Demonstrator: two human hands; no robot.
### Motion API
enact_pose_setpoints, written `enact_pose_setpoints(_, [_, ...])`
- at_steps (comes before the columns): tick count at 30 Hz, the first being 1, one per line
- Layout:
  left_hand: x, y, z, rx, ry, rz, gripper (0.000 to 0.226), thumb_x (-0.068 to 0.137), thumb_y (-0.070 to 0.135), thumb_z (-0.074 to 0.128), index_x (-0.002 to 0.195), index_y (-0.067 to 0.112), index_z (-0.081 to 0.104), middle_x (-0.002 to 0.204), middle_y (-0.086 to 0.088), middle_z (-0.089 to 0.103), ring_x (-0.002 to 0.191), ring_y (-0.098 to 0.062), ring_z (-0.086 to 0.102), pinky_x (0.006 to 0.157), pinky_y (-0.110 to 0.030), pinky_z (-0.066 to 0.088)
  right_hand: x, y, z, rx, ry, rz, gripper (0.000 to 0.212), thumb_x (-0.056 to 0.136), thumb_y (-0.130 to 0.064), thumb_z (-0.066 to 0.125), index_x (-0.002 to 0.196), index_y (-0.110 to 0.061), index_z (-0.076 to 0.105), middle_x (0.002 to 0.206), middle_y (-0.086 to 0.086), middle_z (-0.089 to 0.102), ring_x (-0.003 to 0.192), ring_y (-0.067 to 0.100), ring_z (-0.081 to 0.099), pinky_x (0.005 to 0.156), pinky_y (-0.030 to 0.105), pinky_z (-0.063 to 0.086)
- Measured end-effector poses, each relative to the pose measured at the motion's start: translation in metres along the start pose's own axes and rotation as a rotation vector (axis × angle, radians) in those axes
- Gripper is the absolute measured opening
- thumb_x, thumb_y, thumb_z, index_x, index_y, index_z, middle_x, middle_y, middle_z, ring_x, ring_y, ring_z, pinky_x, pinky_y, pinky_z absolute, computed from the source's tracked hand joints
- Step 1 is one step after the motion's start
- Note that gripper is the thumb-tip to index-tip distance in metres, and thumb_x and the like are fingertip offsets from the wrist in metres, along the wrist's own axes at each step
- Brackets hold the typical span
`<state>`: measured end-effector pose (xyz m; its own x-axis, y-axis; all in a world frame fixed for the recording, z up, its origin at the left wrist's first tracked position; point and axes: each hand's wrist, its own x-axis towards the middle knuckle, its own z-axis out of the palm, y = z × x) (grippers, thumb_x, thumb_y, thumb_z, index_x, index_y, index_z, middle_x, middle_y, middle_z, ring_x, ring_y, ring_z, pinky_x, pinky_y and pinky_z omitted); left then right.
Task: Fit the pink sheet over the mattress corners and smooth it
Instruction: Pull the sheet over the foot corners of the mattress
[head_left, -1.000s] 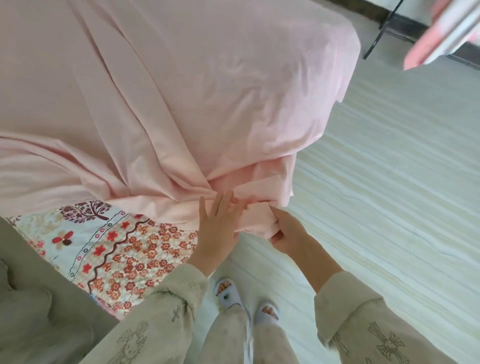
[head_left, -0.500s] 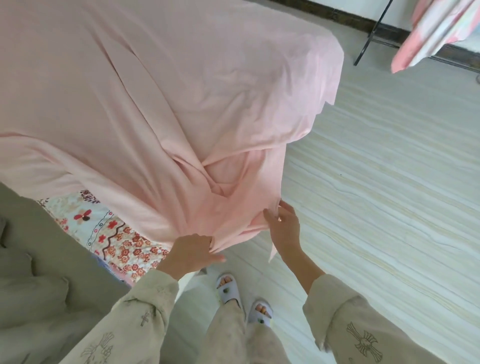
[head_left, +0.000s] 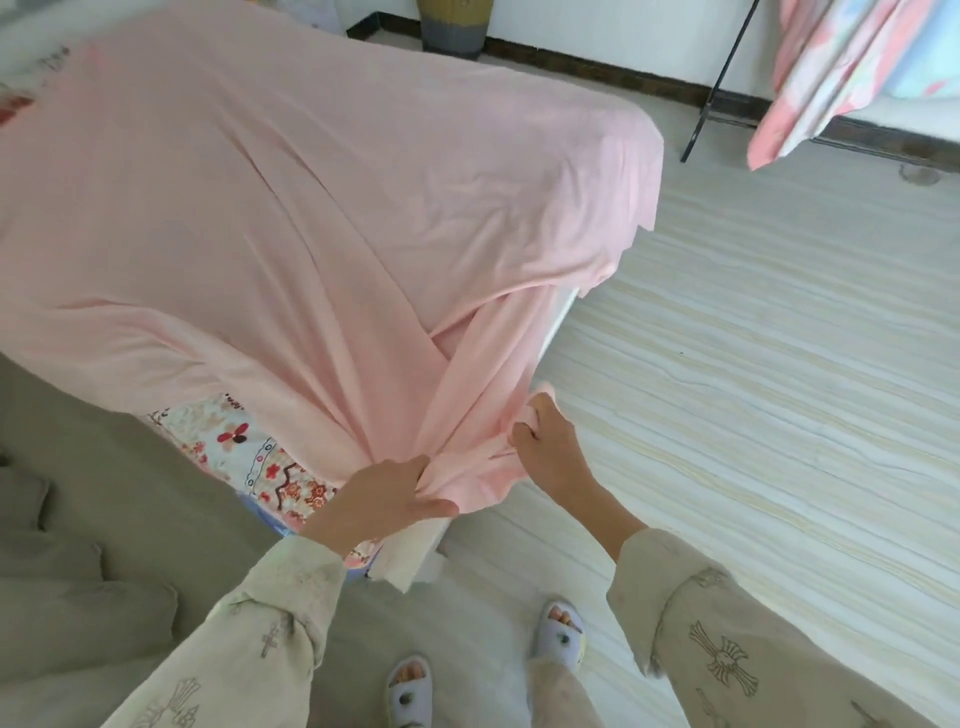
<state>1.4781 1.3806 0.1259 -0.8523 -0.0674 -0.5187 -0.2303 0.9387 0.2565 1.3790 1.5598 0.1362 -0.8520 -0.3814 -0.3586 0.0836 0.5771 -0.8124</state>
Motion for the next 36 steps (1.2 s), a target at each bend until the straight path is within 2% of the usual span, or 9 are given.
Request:
enact_pose_setpoints(4, [-0.025, -0.017, 0.003, 0.231, -0.052, 0.041, 0.030, 0.092, 0.017, 0.045, 0.122, 0.012, 0.050, 0.110, -0.010, 0.062, 0.091, -0.025, 0.056, 0.074, -0.029, 0.040, -0.038, -0.007, 0.031, -0.188, -0.135, -0.024, 0.044, 0.091, -0.043, 0.048, 0.129, -0.023, 0.037, 0.080, -0.001, 0.056, 0.072, 0.018, 0.056, 0.072, 0.031, 0.045])
enact_pose_setpoints(9, [-0.058, -0.045, 0.010, 0.144, 0.062, 0.240, 0.034, 0.086, 0.000, 0.046, 0.117, 0.011, 0.056, 0.117, -0.006, 0.052, 0.101, -0.020, 0.049, 0.086, -0.028, 0.042, -0.087, 0.000, 0.074, -0.755, -0.311, -0.137, 0.099, 0.074, -0.066, 0.056, 0.149, -0.033, 0.001, 0.122, -0.001, 0.053, 0.106, 0.028, 0.059, 0.088, 0.040, 0.048])
enact_pose_setpoints(11, [-0.069, -0.052, 0.016, 0.075, 0.083, 0.279, 0.038, 0.084, -0.002, 0.044, 0.119, 0.009, 0.052, 0.113, -0.010, 0.058, 0.104, -0.025, 0.052, 0.081, -0.027, 0.038, -0.103, 0.004, 0.097, -0.848, -0.304, -0.160, 0.091, 0.080, -0.055, 0.057, 0.150, -0.032, 0.002, 0.124, 0.001, 0.055, 0.108, 0.031, 0.059, 0.084, 0.038, 0.048])
enact_pose_setpoints(14, [-0.081, -0.060, 0.021, 0.095, 0.151, 0.284, 0.038, 0.084, -0.001, 0.040, 0.120, 0.009, 0.044, 0.100, -0.015, 0.063, 0.093, -0.031, 0.058, 0.068, -0.029, 0.035, -0.116, 0.003, 0.118, -0.801, -0.180, -0.134, 0.051, 0.090, -0.015, 0.046, 0.139, -0.024, 0.041, 0.126, 0.000, 0.058, 0.111, 0.030, 0.057, 0.076, 0.032, 0.044])
enact_pose_setpoints(18, [-0.101, -0.073, 0.022, 0.096, 0.124, 0.260, 0.040, 0.088, 0.004, 0.042, 0.127, 0.011, 0.038, 0.086, -0.008, 0.058, 0.082, -0.030, 0.057, 0.064, -0.028, 0.034, -0.127, -0.009, 0.126, -0.531, 0.045, -0.133, 0.044, 0.083, 0.005, 0.042, 0.122, -0.007, 0.060, 0.135, 0.003, 0.055, 0.127, 0.023, 0.043, 0.100, 0.027, 0.038])
enact_pose_setpoints(22, [-0.114, -0.073, 0.026, 0.096, -0.033, 0.231, 0.045, 0.084, 0.044, 0.058, 0.116, 0.016, 0.045, 0.089, -0.001, 0.058, 0.080, -0.023, 0.054, 0.066, -0.029, 0.034, -0.137, -0.025, 0.123, -0.342, -0.017, -0.027, 0.022, 0.085, 0.005, 0.039, 0.089, -0.003, 0.059, 0.105, 0.025, 0.066, 0.093, 0.034, 0.058, 0.074, 0.030, 0.035])
enact_pose_setpoints(26, [-0.114, -0.070, 0.026, 0.439, 0.064, 0.222, 0.020, 0.088, 0.018, 0.048, 0.103, 0.015, 0.061, 0.103, -0.005, 0.065, 0.094, -0.027, 0.061, 0.072, -0.030, 0.033, -0.155, -0.017, 0.131, -0.288, -0.055, 0.014, 0.021, 0.084, 0.003, 0.037, 0.095, 0.000, 0.055, 0.097, 0.027, 0.065, 0.085, 0.037, 0.059, 0.062, 0.030, 0.034])
enact_pose_setpoints(33, [-0.137, -0.079, 0.048, 0.209, 0.238, 0.359, 0.036, 0.077, 0.003, 0.050, 0.112, 0.011, 0.056, 0.109, -0.006, 0.062, 0.105, -0.026, 0.054, 0.083, -0.032, 0.034, -0.188, -0.013, 0.132, -0.592, -0.227, -0.057, 0.053, 0.087, -0.048, 0.053, 0.127, -0.015, 0.046, 0.116, 0.004, 0.054, 0.100, 0.029, 0.057, 0.077, 0.034, 0.043])
enact_pose_setpoints(36, [-0.142, -0.073, 0.052, 0.154, 0.301, 0.377, 0.037, 0.076, 0.000, 0.049, 0.110, 0.013, 0.057, 0.101, -0.004, 0.064, 0.099, -0.024, 0.058, 0.080, -0.028, 0.028, -0.196, -0.011, 0.134, -0.804, -0.203, -0.078, 0.026, 0.092, -0.019, 0.046, 0.112, -0.005, 0.055, 0.093, 0.008, 0.042, 0.081, 0.030, 0.050, 0.067, 0.033, 0.034])
